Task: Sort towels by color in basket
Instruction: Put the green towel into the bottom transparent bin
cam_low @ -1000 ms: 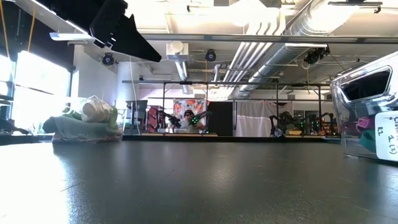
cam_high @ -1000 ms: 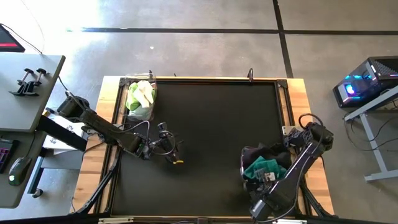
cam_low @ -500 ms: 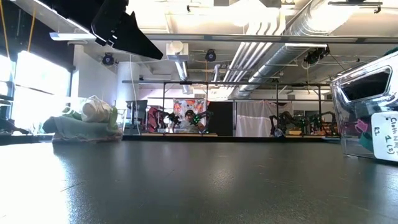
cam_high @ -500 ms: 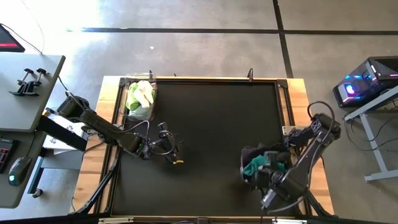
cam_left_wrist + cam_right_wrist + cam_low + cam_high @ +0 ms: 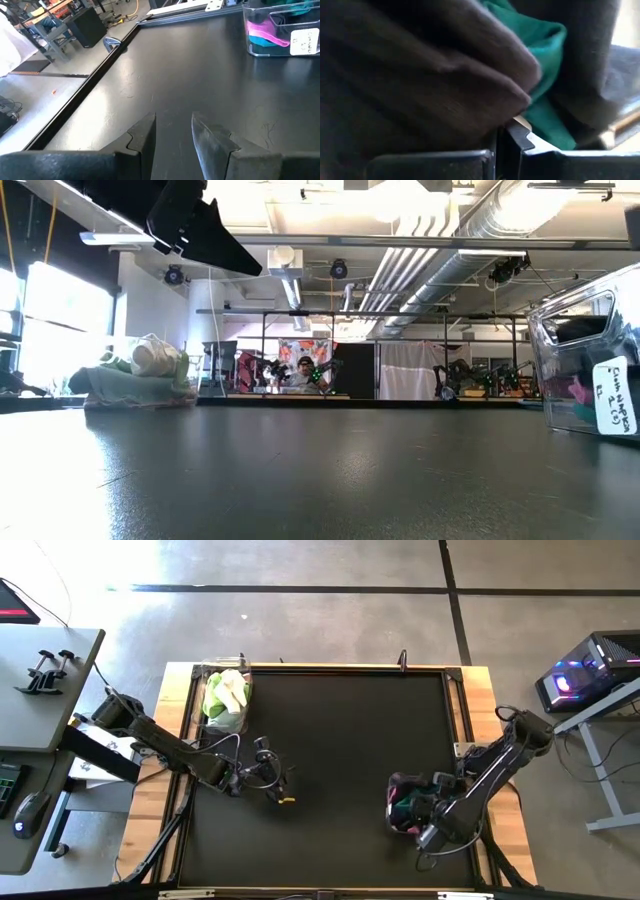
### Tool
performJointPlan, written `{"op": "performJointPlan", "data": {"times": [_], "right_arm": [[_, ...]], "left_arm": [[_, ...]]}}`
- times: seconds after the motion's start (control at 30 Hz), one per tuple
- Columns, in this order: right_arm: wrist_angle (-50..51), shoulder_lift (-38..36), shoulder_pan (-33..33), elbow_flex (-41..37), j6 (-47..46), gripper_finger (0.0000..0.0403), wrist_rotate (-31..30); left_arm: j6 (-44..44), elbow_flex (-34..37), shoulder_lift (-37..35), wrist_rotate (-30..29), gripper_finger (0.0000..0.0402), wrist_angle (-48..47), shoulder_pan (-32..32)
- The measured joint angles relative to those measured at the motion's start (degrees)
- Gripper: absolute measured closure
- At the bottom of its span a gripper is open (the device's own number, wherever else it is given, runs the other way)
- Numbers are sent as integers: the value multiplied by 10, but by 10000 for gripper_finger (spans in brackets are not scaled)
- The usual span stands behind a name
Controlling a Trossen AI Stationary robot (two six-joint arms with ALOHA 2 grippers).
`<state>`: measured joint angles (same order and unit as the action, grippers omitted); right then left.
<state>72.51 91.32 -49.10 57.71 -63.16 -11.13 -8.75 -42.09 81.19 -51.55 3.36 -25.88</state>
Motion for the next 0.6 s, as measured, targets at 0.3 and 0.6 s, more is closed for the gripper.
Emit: {"op": "performJointPlan", "data": {"times": [0.3, 0.6], "right_arm": [[25, 2, -4, 6, -50, 337, 25], [158, 2, -5, 173, -55, 251, 31]], "left_arm": [[0, 0, 0, 0, 287, 8, 0], [-1, 0, 0, 0, 287, 9, 0]]}}
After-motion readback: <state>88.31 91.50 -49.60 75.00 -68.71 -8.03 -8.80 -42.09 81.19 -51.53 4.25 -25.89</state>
